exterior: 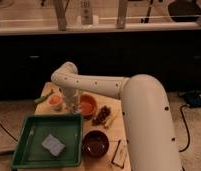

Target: Wipe red bowl with towel

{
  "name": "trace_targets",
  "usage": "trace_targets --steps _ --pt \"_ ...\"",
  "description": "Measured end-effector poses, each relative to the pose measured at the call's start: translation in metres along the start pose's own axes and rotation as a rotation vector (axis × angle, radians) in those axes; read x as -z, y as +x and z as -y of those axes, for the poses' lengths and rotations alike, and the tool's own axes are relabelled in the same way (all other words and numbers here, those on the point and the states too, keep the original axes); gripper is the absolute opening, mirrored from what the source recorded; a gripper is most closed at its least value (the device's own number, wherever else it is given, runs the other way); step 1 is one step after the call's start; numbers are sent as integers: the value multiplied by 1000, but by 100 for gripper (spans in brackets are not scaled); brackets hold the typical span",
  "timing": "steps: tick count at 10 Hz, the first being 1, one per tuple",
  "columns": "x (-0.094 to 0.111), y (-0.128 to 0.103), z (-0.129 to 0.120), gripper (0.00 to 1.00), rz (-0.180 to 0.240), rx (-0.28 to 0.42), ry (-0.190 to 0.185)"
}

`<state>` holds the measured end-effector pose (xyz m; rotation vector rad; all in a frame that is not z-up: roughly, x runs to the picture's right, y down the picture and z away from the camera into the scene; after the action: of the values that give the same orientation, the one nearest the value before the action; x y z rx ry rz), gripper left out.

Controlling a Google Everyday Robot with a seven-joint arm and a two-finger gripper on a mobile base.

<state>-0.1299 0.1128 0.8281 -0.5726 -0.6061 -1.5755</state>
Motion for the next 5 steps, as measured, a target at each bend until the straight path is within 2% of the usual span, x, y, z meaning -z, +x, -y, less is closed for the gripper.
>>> trace_targets --steps 3,4,5 --pt "-3 0 -52 0 14 -56 -20" --pt "-5 5 -74 0 17 -94 -26" --pt "-5 13 -86 0 13 -124 -26"
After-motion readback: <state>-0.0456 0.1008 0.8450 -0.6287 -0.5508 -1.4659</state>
